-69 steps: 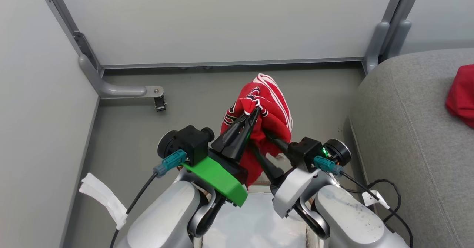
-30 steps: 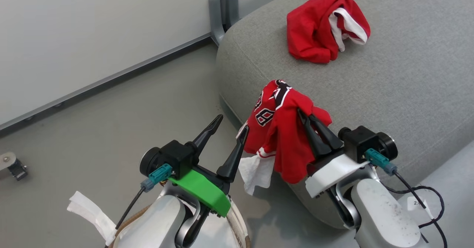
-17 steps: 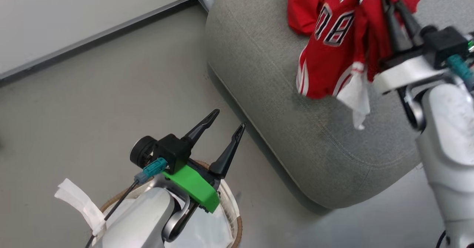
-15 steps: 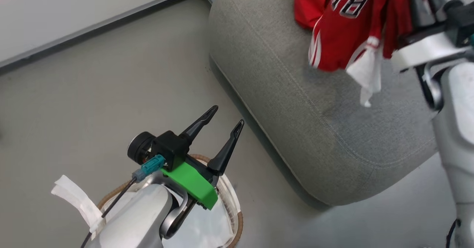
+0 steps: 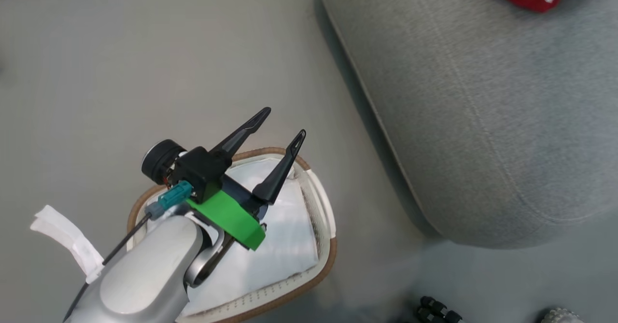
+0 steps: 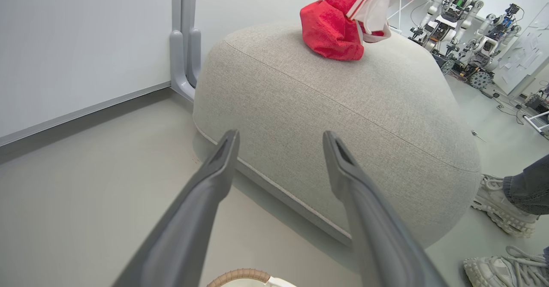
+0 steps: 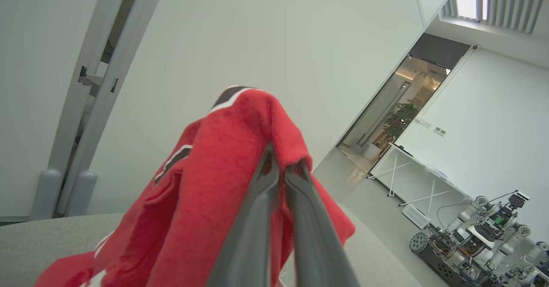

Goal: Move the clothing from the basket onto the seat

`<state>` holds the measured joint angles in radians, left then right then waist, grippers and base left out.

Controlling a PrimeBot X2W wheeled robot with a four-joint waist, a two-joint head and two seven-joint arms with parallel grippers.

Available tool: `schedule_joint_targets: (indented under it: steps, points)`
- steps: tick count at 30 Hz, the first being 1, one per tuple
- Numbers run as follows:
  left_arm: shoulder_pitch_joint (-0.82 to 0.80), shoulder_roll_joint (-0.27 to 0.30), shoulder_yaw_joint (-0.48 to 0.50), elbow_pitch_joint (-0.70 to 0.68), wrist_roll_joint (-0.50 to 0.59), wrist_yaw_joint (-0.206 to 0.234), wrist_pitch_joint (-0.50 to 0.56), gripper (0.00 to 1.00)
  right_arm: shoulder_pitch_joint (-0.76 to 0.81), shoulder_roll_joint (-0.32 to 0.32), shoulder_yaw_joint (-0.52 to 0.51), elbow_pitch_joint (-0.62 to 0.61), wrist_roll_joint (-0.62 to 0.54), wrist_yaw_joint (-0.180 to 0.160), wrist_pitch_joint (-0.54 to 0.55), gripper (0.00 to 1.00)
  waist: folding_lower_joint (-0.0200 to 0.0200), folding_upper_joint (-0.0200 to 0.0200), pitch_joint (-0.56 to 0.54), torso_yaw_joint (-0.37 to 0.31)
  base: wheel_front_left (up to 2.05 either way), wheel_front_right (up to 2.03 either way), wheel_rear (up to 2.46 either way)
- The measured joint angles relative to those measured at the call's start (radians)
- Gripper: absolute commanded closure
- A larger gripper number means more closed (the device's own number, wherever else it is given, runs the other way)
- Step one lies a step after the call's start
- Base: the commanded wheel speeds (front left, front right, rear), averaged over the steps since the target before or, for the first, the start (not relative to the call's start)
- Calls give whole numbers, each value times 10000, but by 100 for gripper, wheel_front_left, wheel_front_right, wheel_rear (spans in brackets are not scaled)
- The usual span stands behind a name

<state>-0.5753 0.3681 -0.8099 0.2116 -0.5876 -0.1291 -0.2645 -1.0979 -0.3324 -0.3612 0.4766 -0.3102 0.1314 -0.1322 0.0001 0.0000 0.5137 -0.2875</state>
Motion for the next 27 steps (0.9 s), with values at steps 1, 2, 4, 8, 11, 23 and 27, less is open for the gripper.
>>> schedule_joint_targets:
  steps: [1, 2, 4, 8, 11, 23, 27]
  points:
    - [-40, 29, 35, -35, -12, 0, 0, 0, 5, 94, -242, 81, -67, 0, 12, 100, 0, 0, 127, 88, 0, 0, 0]
    - [-78, 59, 71, -90, -23, 0, 0, 0, 32, 215, -435, 188, -217, 0, 19, 100, 0, 0, 281, 190, 0, 0, 0]
    - [-119, 194, 140, -136, -25, 0, -2, 0, 179, 577, -1051, 445, -466, 0, 88, 100, 1, 0, 591, 382, 0, 0, 0]
    - [-198, 353, 267, -159, -25, 0, 0, 0, 672, 1076, -2105, 940, -1095, 0, -6, 100, 1, -1, 1088, 691, 0, 0, 0]
    - [-206, 383, 439, -148, -25, 0, 0, 0, 862, 1453, -2637, 1335, -1496, 0, -408, 100, 1, -1, 1390, 925, 0, 0, 0]
    - [208, 36, 1110, 322, -10, 0, 0, 0, 2359, 2245, -3062, 1670, -1544, 2, -1294, 0, 0, -1, 910, 1213, 0, 0, 0]
    - [639, -297, 1555, 642, 2, 0, 0, 0, 3540, 2433, -2052, 598, -608, 0, -1296, 0, -1, -1, 309, 1157, 0, 0, 0]
